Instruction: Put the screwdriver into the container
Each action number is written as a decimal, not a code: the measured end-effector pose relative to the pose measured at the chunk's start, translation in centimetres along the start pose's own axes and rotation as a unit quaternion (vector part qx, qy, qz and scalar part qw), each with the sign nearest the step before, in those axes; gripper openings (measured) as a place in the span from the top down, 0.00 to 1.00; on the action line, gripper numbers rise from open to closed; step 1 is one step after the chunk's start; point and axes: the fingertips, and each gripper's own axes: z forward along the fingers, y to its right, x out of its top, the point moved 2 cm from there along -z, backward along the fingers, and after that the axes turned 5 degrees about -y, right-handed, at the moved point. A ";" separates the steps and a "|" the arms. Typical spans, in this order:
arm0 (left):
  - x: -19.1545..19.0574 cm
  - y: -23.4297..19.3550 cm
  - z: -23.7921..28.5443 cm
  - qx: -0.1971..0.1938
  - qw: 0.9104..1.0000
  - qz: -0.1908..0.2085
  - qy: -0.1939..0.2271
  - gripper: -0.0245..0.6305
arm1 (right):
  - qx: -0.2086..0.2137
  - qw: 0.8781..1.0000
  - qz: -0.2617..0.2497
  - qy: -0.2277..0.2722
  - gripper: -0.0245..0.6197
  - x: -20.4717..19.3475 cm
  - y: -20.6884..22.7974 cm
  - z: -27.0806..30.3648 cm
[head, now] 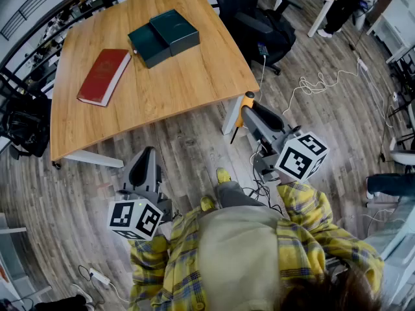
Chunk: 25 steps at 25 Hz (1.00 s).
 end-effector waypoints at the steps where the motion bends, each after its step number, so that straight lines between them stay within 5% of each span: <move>1: 0.1 0.0 0.2 0.001 1.000 0.001 0.001 0.92 | 0.001 1.000 0.000 -0.001 0.71 0.0 0.2 0.1; 25: 2.2 -5.4 5.1 0.083 0.996 0.002 0.012 0.92 | 0.076 0.996 -0.007 -0.041 0.71 1.6 2.2 10.5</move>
